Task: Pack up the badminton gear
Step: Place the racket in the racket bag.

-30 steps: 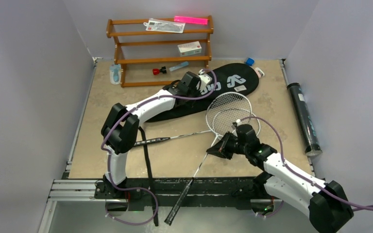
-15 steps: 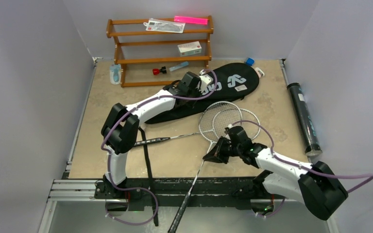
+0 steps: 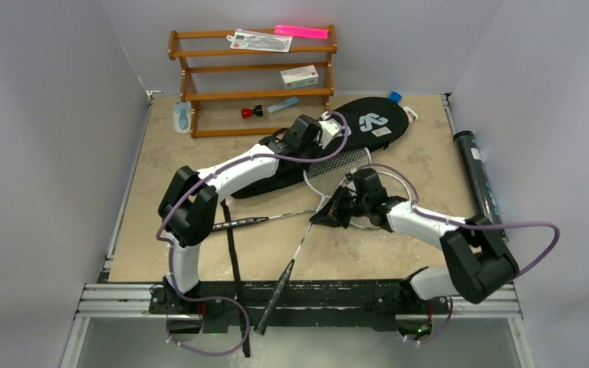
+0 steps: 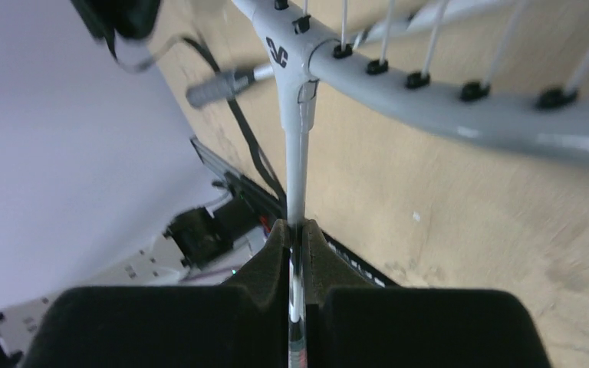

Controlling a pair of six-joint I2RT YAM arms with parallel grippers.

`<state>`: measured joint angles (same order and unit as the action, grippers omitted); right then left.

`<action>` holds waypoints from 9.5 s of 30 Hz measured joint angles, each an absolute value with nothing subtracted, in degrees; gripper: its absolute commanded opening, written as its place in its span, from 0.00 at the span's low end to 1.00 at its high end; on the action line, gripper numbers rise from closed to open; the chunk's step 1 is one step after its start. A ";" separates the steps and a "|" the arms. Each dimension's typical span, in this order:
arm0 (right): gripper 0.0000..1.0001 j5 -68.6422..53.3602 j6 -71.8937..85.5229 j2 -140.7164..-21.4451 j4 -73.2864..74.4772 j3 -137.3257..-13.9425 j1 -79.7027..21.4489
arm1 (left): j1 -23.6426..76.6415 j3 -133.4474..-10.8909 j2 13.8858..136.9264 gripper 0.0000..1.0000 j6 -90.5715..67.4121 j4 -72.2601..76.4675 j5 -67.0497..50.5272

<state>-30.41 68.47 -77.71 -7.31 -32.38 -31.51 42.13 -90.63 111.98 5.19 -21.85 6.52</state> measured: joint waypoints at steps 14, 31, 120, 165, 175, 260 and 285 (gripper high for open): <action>0.00 -34.22 60.16 -91.57 -4.67 -46.68 -17.52 | 42.83 -90.48 111.59 0.00 5.78 -21.93 6.74; 0.00 -37.10 55.96 -102.48 -4.89 -57.39 -12.58 | 44.93 -90.48 110.32 0.00 8.12 -22.46 4.19; 0.00 -21.98 73.56 -112.25 -61.36 -38.28 -21.61 | 40.25 -98.21 114.59 0.47 1.56 -32.93 -1.43; 0.00 -18.11 62.83 -99.44 -60.49 -29.43 -21.56 | 42.06 -95.96 120.66 0.46 13.96 -35.05 3.01; 0.00 -17.72 62.70 -99.24 -60.29 -29.28 -21.58 | 43.42 -96.18 120.99 0.00 11.46 -34.76 11.68; 0.00 -20.01 66.96 -118.54 -73.28 -44.69 -16.78 | 40.64 -91.90 110.87 0.56 7.25 -28.38 8.05; 0.00 -20.34 66.43 -118.56 -71.46 -45.08 -16.97 | 37.54 -93.30 117.10 0.48 10.07 -22.37 4.47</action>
